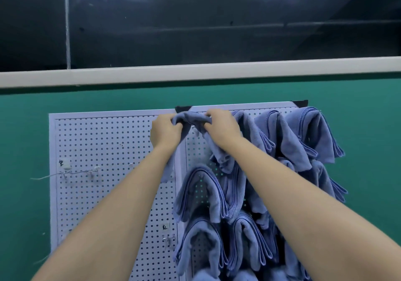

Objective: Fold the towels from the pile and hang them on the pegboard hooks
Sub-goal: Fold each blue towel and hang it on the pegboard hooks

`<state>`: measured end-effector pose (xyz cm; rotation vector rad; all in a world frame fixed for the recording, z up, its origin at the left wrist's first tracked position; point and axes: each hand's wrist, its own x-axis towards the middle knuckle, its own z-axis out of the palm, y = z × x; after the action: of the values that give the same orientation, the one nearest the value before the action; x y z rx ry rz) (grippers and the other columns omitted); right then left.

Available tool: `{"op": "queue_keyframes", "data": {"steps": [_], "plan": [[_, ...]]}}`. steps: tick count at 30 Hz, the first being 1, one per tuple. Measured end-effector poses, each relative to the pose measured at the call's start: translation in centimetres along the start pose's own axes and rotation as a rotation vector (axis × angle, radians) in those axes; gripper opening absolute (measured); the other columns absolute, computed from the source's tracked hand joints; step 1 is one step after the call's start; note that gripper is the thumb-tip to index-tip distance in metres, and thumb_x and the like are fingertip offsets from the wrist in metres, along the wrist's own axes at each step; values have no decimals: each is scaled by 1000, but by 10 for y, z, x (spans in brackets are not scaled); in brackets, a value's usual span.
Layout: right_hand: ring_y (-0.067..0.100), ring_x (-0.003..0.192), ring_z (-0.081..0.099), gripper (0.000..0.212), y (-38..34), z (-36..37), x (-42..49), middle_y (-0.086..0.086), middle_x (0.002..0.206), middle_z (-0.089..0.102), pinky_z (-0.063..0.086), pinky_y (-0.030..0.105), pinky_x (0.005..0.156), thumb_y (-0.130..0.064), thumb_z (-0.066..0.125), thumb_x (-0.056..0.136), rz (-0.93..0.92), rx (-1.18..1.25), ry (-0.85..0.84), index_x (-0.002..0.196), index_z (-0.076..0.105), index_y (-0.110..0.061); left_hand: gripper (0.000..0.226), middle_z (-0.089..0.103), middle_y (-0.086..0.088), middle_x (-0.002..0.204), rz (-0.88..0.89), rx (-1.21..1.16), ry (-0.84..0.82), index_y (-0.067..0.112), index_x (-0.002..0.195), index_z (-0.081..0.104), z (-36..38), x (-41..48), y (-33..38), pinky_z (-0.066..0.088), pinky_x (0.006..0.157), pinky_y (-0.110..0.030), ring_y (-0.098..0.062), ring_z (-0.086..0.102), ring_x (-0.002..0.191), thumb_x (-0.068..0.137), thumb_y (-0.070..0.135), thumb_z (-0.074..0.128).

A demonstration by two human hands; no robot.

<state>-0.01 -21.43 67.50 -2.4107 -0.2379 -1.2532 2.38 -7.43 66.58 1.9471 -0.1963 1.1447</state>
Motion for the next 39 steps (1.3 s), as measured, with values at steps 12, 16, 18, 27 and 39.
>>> {"op": "queue_keyframes", "data": {"steps": [12,16,18,27,39], "plan": [[29,94,58,40,30,32,-64,4,107,58,37,35,61,1,54,86,-145,-153,-38,122,42,-12,59,60,-1,86,148,-60,-78,30,143,41,40,-55,-22,39,59,-29,-22,54,71,92,2,51],[24,121,49,57,26,20,-84,6,137,48,45,34,87,-8,58,91,-143,-79,-73,142,31,-8,57,65,0,112,143,-173,-220,24,140,40,27,-78,-23,46,79,-26,-19,61,97,89,7,59],[23,125,46,49,22,9,-98,6,138,48,42,33,93,-12,56,94,-151,-47,-36,139,37,-7,47,63,3,112,136,-151,-237,19,133,48,10,-89,-24,44,82,-24,-18,60,103,88,14,64],[22,105,59,28,-10,12,-228,4,118,64,51,42,82,-15,50,98,-120,143,-229,124,57,-12,22,65,1,109,-59,-29,-345,15,113,66,-71,-181,-53,43,80,-24,-11,56,94,93,21,59],[27,90,62,19,-18,146,-431,11,104,69,52,44,80,-19,55,96,68,229,-835,108,64,-7,11,66,-2,88,-626,99,-698,8,87,68,-161,-351,-246,42,57,-19,-11,58,67,91,16,63]]}}
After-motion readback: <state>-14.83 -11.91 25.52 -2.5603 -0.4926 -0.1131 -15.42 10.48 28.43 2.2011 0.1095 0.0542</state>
